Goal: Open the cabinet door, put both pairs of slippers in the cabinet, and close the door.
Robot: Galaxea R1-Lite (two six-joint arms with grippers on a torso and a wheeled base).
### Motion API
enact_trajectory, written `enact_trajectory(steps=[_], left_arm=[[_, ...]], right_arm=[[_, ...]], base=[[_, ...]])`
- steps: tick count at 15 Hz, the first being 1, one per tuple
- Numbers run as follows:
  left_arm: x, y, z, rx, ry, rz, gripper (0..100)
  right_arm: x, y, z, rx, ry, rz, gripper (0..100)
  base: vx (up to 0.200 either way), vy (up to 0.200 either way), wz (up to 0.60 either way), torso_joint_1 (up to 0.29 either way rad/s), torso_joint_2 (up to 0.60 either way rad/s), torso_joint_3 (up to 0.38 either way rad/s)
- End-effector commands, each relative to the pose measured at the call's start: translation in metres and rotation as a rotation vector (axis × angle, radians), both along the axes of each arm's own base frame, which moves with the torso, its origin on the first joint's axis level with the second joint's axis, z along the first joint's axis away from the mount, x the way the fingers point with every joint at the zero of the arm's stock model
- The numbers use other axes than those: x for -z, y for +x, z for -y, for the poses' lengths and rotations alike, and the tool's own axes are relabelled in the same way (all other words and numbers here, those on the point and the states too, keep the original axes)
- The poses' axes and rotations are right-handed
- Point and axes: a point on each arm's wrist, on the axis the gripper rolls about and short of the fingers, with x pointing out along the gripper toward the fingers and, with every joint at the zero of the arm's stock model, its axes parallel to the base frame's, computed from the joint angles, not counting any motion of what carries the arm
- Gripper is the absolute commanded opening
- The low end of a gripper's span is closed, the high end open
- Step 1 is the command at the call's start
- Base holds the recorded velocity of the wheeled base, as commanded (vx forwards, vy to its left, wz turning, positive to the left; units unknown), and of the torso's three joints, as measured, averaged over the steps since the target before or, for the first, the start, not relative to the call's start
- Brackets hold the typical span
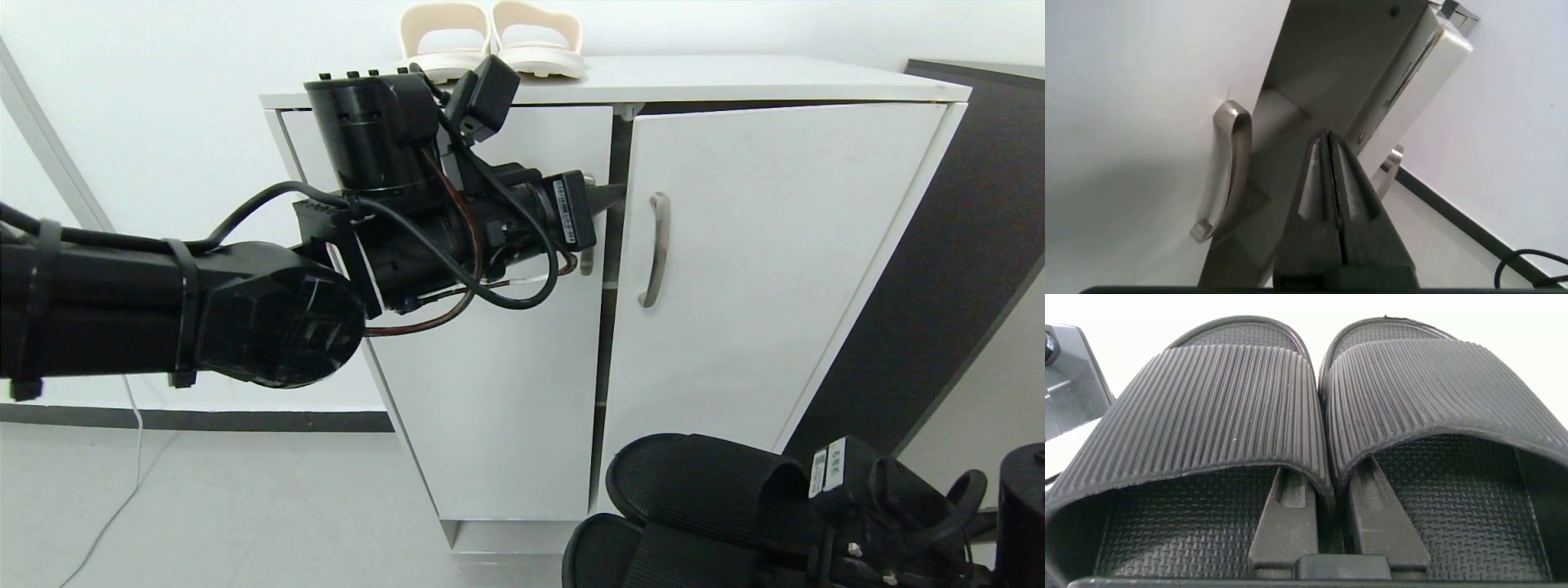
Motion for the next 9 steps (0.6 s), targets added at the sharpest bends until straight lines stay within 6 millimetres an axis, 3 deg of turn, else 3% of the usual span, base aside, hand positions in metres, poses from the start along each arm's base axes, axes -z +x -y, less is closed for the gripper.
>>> enact_trajectory(steps=[1, 6, 9], left_arm=[[0.004, 0.004, 0.004, 0.001, 0.006, -0.008, 0], [0.004, 0.009, 0.009, 0.005, -0.002, -0.010, 0], [0.004, 0.006, 0.012, 0.018, -0.011, -0.025, 0]], right_arm=[[0.001, 0.000, 0.000, -0.002, -0.009, 0.003, 0], [0.002, -0.003, -0.003, -0.030, -0.012, -0.001, 0], [0.007, -0.011, -0.004, -0.065, -0.024, -0.016, 0]], base=[[0.000, 0.000, 0.00, 0.000, 0.00, 0.000], [0.000, 0.000, 0.00, 0.000, 0.00, 0.000], [-0.200, 0.000, 0.00, 0.004, 0.00, 0.001]])
